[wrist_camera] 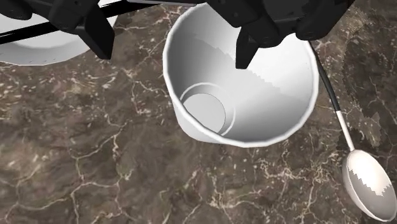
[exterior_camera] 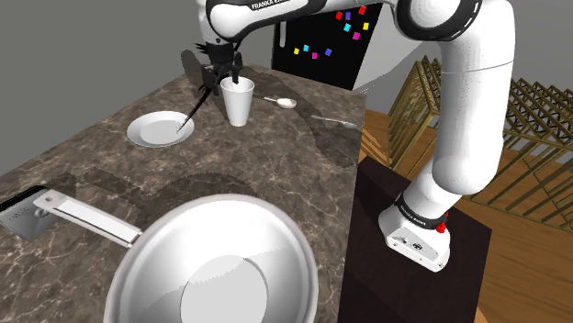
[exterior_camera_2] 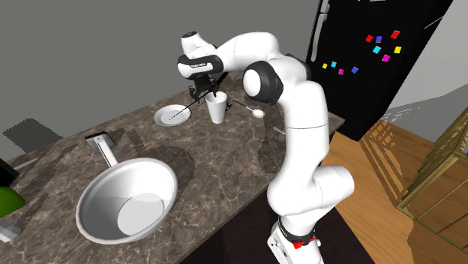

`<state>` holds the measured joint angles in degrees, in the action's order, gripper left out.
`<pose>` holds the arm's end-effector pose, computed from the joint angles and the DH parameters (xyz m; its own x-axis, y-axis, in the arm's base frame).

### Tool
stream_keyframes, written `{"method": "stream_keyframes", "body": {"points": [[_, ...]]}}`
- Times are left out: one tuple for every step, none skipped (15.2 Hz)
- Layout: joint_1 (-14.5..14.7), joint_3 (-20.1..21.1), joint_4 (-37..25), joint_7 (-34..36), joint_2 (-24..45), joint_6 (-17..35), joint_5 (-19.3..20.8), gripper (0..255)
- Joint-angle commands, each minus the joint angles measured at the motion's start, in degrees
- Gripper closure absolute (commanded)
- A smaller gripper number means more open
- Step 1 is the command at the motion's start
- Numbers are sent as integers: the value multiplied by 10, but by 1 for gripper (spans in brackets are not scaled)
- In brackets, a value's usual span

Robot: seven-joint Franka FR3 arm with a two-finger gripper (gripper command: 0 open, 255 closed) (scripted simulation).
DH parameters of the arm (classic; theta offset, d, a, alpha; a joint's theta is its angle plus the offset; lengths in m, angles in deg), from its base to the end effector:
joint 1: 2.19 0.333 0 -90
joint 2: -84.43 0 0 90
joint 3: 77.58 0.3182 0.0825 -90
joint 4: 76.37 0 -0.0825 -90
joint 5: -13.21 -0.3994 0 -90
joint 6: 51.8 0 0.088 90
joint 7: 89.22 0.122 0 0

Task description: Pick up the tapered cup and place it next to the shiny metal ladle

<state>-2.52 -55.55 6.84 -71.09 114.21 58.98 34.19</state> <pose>0.6875 0.1948 0.3843 0.9879 0.1489 0.0439 0.1410 -0.9789 0.1478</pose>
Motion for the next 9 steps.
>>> {"method": "stream_keyframes", "body": {"points": [[3,4,-20,-4,-10,-30,-6,0],[5,5,-31,-5,-13,-43,-7,0],[5,5,-31,-5,-13,-43,-7,0],[5,5,-31,-5,-13,-43,-7,0],[5,5,-31,-5,-13,-43,-7,0],[5,5,-31,-5,-13,-43,-7,0],[5,5,-31,-5,-13,-43,-7,0],[5,5,-31,-5,-13,-43,-7,0],[5,5,-31,-5,-13,-43,-7,0]]}}
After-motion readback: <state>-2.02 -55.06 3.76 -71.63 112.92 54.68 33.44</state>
